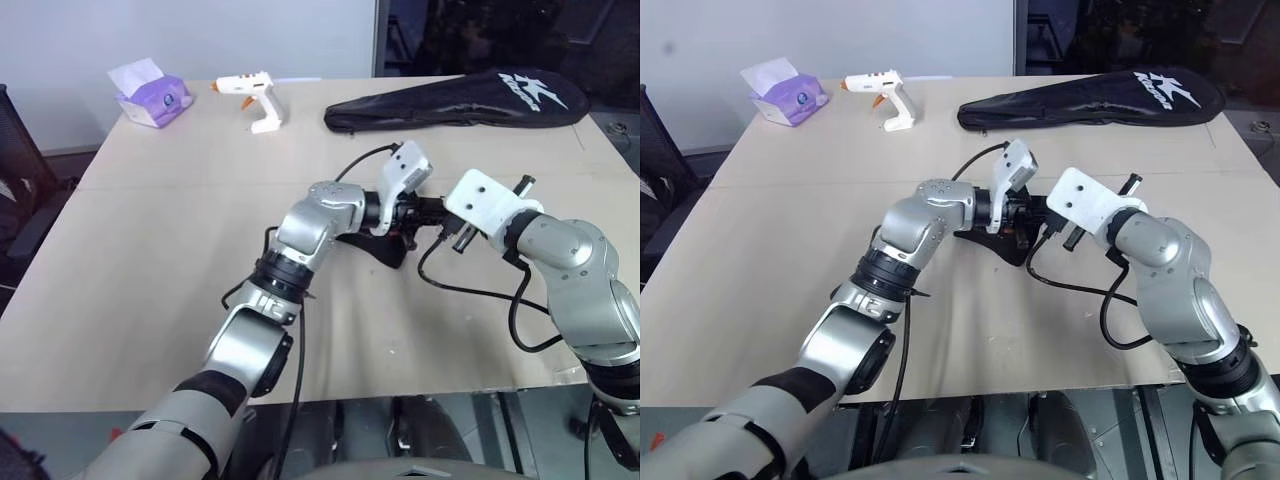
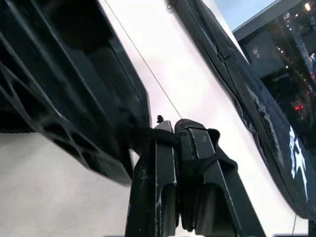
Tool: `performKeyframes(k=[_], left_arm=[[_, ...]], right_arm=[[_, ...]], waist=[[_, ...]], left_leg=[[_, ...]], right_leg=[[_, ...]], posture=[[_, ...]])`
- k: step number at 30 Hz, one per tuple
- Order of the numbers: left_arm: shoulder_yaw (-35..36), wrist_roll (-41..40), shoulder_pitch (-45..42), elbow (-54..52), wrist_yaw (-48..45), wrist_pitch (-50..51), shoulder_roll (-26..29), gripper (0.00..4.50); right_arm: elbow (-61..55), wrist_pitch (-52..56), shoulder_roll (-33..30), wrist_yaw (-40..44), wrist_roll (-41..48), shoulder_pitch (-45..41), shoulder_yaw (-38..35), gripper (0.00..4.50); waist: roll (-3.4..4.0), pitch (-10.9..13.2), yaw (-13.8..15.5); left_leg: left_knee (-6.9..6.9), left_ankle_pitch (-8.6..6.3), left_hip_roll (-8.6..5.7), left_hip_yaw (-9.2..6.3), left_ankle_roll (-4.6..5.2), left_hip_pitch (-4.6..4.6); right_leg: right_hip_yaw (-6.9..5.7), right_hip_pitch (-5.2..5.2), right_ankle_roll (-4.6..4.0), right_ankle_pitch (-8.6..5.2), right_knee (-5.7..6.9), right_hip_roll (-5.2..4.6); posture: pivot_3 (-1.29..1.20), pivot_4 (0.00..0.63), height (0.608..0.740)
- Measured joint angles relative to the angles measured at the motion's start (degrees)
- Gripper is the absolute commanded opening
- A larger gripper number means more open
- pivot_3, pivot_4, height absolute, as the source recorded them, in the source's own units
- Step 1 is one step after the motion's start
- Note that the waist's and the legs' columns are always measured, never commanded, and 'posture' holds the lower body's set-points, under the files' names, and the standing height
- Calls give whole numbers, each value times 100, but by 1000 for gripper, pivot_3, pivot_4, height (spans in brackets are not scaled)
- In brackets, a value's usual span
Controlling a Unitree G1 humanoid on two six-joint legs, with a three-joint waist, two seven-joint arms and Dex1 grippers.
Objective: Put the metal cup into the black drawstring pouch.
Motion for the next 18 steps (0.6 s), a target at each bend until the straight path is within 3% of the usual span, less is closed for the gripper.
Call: performKeyframes(k=[5,13,14,17,18], left_arm=[[-206,217,624,-267,-232,61,805,190],[-353,366,1072,-881,-296,-361,1346,190],[-331,347,1084,-883,-302,-359,1348,1223],[82,76,1252,-987,-284,-115,1436,2368],[99,64,1259,-997,-276,-107,1441,2454]], right_arm=[[561,238,-29,-471,-2,0,-781,0],[784,-13,29,-496,582,444,-894,0],[777,-14,30,-492,615,477,-909,618],[533,118,272,-478,961,828,-1344,1706],[520,119,281,-478,974,851,-1361,1879]], waist=[[2,0,11],[1,0,24],[1,0,24],[2,0,4],[2,0,2]], left_leg=[[-1,0,0,1,0,1],[1,0,0,0,0,-1],[1,0,0,-1,1,-1],[0,0,2,0,1,-1],[-1,0,2,-1,1,0]], right_leg=[[3,-1,0,0,0,-1],[0,2,0,0,-1,-3],[0,2,0,0,-1,-3],[1,1,0,0,1,-1],[1,1,0,0,1,-1]], posture=[[0,150,740],[0,150,740],[0,150,740],[0,150,740],[0,150,740]])
